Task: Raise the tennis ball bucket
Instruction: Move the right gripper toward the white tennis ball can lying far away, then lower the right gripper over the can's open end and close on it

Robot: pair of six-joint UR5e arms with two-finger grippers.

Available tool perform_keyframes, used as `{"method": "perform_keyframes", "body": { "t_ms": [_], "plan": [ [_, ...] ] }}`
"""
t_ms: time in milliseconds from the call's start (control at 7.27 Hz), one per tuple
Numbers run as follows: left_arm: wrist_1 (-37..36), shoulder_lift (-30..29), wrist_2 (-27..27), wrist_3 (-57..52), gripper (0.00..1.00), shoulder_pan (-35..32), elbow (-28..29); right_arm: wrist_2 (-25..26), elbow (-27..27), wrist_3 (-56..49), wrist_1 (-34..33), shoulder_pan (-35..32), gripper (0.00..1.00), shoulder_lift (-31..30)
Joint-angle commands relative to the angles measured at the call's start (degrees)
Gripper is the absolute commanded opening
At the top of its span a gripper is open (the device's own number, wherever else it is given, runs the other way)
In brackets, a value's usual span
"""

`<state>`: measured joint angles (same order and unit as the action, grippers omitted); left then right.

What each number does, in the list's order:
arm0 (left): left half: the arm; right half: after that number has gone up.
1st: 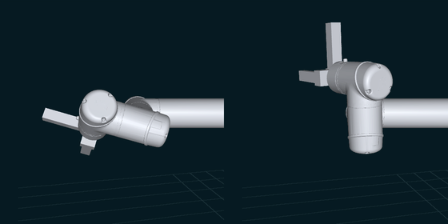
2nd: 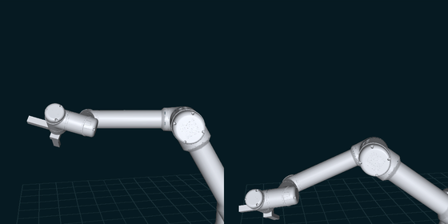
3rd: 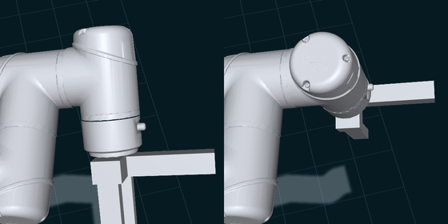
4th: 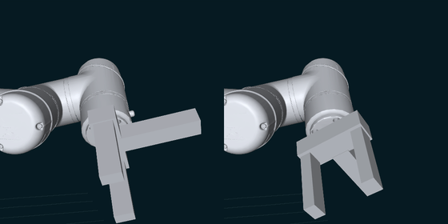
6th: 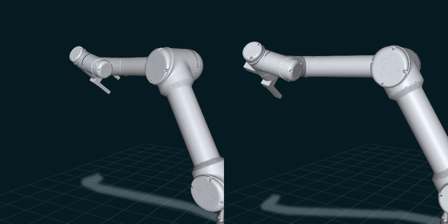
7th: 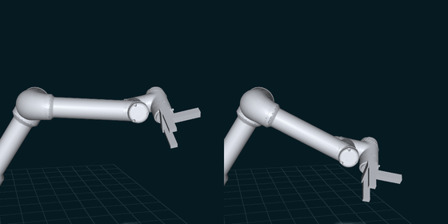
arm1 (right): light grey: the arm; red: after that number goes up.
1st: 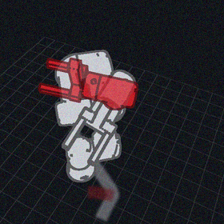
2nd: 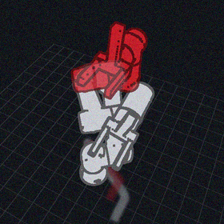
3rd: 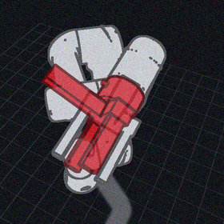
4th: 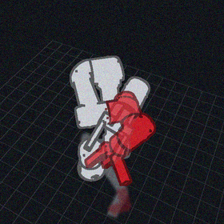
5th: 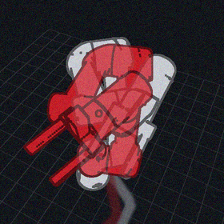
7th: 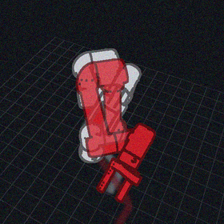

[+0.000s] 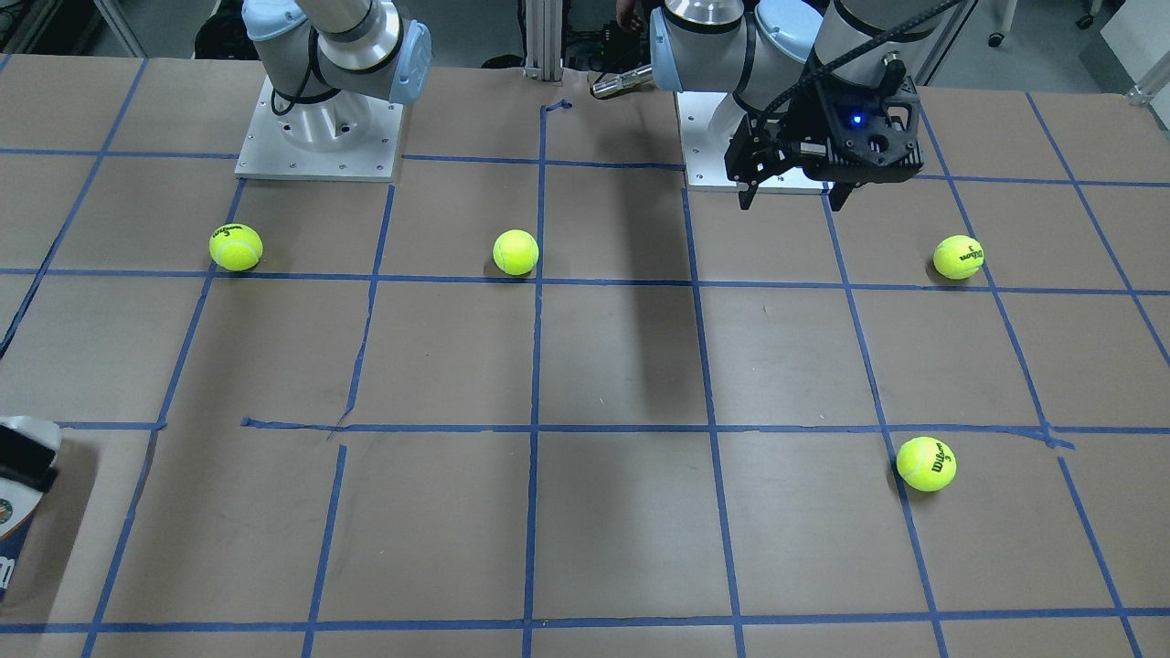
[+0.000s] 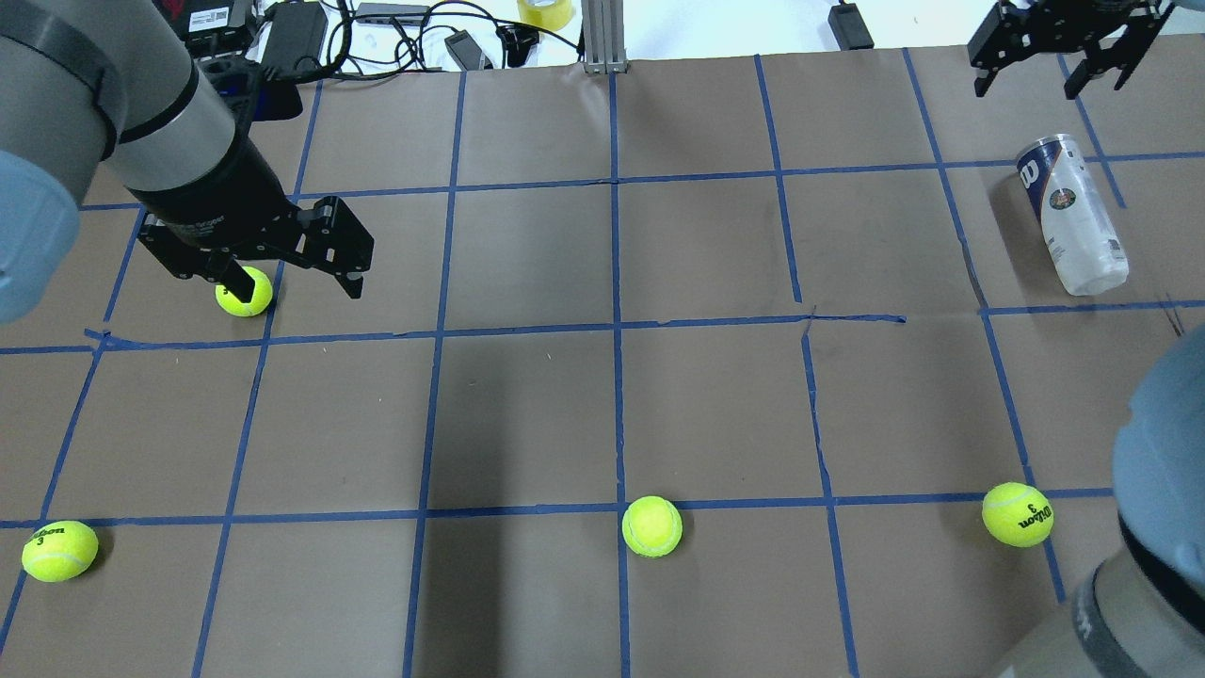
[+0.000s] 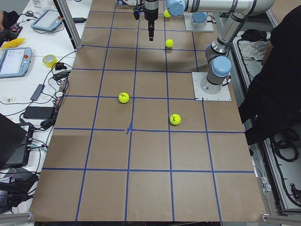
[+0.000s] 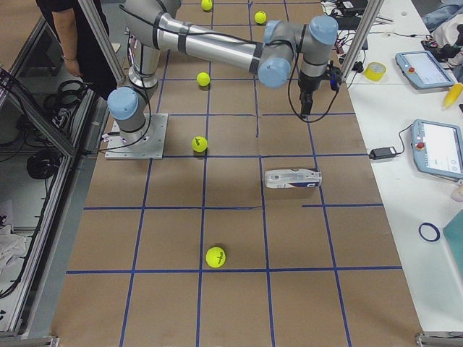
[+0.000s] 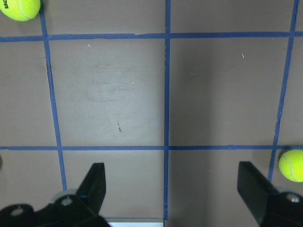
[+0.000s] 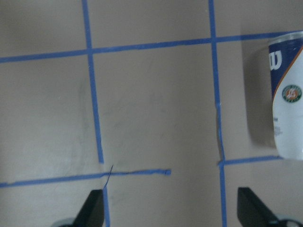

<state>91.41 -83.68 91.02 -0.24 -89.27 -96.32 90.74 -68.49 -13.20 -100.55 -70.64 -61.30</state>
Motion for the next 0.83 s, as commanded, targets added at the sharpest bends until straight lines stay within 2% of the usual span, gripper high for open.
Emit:
{"method": "perform_keyframes", "body": {
  "t_ms": [0, 138, 275, 688],
  "plan": [
    [-0.01, -0.17, 0.03, 0.07, 1.00, -0.03, -0.01, 0.49, 3.44, -7.96, -8.91, 4.70, 1.00, 10.45],
    [-0.01, -0.17, 0.03, 0.15, 1.00, -0.03, -0.01, 0.14, 3.62, -10.25, -13.31, 5.94, 1.00, 13.11],
    [-0.01, -0.17, 0.03, 0.15, 1.00, -0.03, -0.01, 0.32, 3.54, -10.88, -15.00, 6.04, 1.00, 13.57],
    [-0.01, -0.08, 0.03, 0.07, 1.00, -0.03, -0.01, -0.12, 3.54, -12.65, -15.11, 8.23, 1.00, 16.30]
  ]
}}
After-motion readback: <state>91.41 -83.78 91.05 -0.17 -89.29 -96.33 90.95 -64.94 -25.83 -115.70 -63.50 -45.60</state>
